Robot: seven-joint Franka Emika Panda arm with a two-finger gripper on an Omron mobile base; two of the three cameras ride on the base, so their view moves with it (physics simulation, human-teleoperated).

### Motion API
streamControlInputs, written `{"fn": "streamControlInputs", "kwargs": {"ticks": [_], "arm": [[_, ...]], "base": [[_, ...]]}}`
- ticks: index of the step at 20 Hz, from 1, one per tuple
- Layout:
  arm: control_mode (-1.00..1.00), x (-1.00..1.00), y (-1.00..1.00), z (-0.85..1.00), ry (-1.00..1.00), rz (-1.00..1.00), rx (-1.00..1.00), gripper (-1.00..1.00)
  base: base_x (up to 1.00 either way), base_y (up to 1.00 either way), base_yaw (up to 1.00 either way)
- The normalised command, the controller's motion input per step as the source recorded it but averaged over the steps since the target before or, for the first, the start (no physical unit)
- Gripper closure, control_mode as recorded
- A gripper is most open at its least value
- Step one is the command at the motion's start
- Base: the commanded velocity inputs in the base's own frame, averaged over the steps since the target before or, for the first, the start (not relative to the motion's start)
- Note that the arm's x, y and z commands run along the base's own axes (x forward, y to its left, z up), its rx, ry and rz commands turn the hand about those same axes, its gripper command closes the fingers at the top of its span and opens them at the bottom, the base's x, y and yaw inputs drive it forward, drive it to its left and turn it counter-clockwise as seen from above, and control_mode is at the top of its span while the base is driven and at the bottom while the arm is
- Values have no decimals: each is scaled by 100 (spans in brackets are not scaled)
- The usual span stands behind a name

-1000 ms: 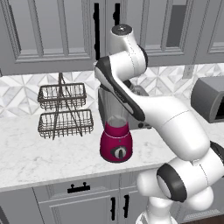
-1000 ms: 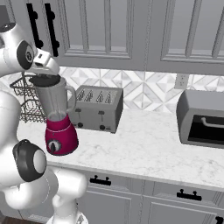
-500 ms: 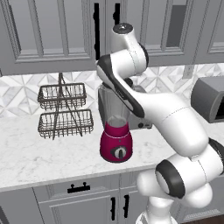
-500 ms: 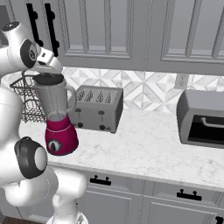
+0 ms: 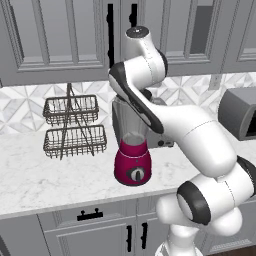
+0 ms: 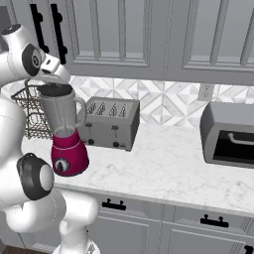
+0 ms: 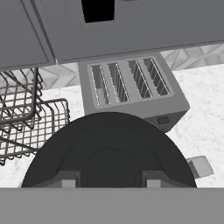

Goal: Close the lid blender by securely placing the lid on top.

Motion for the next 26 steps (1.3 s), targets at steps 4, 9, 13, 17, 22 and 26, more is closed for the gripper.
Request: {"fn": "streamControlInputs", "kwargs": {"ticks": [4,9,13,17,22,26], "arm": [[-100,0,0,-21,0,-4,0,100],[-100,0,0,-24,0,-3,0,100],[-100,0,0,-41,-1,-2,0,100],[-100,0,0,-64,0,-2,-3,100],[-100,-10,0,-57,-2,-2,-3,-100],[-100,-36,0,-26,-2,0,0,-100]], "base": [[0,0,0],[0,0,0],[0,0,0],[0,0,0],[0,0,0],[0,0,0]]}}
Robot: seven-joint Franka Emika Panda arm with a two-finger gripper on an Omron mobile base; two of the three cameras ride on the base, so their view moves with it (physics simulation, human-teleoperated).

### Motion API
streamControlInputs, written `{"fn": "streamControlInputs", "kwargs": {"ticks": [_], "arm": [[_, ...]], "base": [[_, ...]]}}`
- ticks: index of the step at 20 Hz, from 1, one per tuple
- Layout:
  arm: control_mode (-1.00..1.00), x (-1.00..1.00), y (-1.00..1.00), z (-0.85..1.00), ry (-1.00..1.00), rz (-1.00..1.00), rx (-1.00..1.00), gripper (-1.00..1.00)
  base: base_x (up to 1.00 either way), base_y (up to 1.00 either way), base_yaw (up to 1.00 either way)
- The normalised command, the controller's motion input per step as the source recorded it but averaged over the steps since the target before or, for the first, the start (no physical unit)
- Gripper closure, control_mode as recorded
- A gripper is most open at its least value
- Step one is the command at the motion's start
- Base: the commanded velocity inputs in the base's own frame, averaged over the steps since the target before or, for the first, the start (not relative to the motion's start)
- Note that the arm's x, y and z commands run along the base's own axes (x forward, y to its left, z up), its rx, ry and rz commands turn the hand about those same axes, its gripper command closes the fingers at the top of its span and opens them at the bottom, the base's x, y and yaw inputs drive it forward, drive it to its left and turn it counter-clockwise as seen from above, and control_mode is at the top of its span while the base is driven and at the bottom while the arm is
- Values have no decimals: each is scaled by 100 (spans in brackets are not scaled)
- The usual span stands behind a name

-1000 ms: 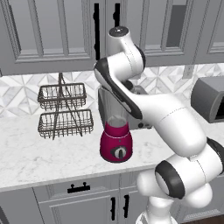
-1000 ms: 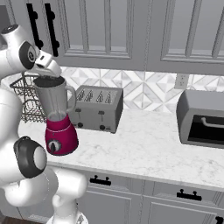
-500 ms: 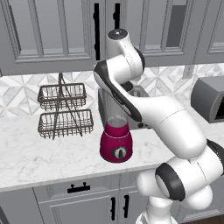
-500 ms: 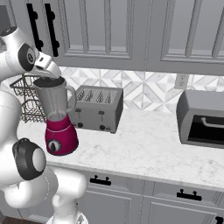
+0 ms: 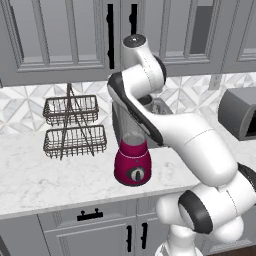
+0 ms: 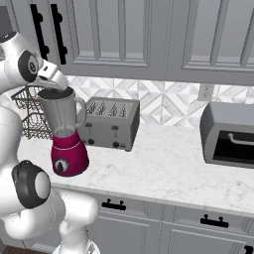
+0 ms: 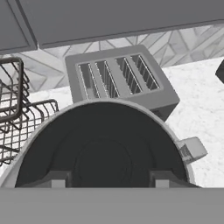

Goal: Close the lid blender by securely placing the lid on top.

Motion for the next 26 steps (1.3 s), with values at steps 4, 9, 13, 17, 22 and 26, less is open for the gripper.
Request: {"fn": "streamControlInputs", "kwargs": {"ticks": [4,9,13,17,22,26], "arm": [[-100,-56,0,-17,0,0,0,-100],[-100,-77,0,-3,0,0,0,-100],[-100,-98,0,0,0,0,0,-100],[-100,-100,0,2,-11,0,-1,-100],[-100,-93,0,4,-28,0,-2,-100],[-100,-72,1,0,-37,7,-1,-100]], "base": [[0,0,0],[0,0,0],[0,0,0],[0,0,0],[0,0,0],[0,0,0]]}}
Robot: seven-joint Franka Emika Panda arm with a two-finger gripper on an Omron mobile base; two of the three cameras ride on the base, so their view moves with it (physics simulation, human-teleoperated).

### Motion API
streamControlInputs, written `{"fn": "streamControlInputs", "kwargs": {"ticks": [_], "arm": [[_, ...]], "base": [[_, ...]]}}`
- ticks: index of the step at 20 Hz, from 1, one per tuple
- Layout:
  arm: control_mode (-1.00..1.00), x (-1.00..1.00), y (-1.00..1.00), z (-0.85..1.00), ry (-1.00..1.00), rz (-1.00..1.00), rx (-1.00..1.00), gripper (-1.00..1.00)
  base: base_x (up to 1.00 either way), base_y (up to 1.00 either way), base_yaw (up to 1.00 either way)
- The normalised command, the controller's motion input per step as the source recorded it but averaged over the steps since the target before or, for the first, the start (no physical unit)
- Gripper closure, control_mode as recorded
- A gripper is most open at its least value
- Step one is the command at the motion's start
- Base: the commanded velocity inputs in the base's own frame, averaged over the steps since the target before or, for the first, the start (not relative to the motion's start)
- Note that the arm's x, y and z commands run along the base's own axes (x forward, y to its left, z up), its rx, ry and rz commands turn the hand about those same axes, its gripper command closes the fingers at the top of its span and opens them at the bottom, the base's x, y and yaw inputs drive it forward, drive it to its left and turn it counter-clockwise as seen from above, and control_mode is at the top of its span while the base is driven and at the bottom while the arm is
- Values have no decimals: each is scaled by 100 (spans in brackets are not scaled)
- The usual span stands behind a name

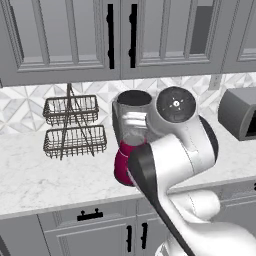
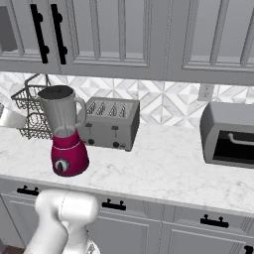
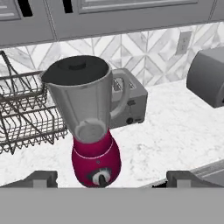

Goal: Close the lid blender by securely placing the lid on top.

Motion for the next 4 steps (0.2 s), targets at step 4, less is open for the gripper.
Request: {"fn": "streamControlInputs", "kwargs": {"ticks": [4], "arm": [[-100,-67,19,7,-34,13,-5,-100]], "base": [[0,0,0]]}}
